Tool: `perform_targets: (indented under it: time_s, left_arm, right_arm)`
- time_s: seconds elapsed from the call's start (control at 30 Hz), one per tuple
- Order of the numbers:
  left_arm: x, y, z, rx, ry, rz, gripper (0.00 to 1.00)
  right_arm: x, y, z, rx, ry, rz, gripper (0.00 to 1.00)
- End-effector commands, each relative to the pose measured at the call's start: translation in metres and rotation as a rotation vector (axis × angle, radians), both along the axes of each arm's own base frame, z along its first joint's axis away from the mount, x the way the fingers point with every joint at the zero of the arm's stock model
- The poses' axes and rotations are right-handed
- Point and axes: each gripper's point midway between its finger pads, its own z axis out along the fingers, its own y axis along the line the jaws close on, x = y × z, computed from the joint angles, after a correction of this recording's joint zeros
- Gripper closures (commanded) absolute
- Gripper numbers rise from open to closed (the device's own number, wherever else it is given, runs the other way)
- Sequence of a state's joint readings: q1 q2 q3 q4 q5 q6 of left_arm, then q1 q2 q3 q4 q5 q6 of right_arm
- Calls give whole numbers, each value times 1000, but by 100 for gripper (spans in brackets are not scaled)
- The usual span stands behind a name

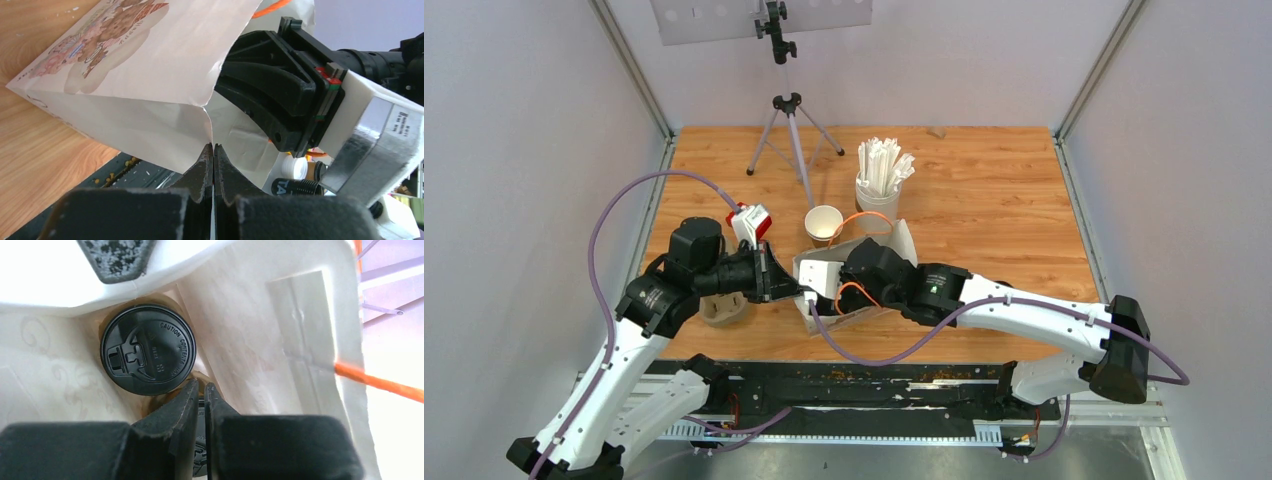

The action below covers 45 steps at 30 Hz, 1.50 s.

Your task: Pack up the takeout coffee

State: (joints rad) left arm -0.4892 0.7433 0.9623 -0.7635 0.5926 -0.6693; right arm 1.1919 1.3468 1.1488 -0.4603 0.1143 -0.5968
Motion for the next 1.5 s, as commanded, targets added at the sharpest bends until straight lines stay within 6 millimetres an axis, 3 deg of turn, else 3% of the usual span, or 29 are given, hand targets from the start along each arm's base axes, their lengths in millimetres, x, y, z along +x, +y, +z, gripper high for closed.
perform_targets:
  time_s: [0.0, 0.2, 0.43, 0.7, 0.93, 1.3, 1.47]
  left_arm:
    - [-1, 0, 13, -10, -7, 6, 100]
    - [0, 2, 10, 6, 2, 20, 100]
    - [3, 5, 7, 43, -6, 26, 96]
    - [9, 8, 8, 80, -32, 31, 84]
    - [15, 11, 17, 127, -101, 2, 70]
    - [30, 15, 40, 171, -193, 24, 51]
    - [42, 30, 47, 251, -213, 104, 49]
  right_arm:
    - [0, 4, 29, 85, 22, -27, 89]
    - [12, 3, 48, 162, 48, -105, 88]
    - [16, 4, 55, 206, 104, -131, 86]
    - [31, 3, 75, 296, 137, -212, 84]
    - [37, 0, 76, 323, 165, -273, 83]
    - [66, -11, 116, 450, 105, -421, 81]
    - [73, -17, 131, 487, 84, -466, 81]
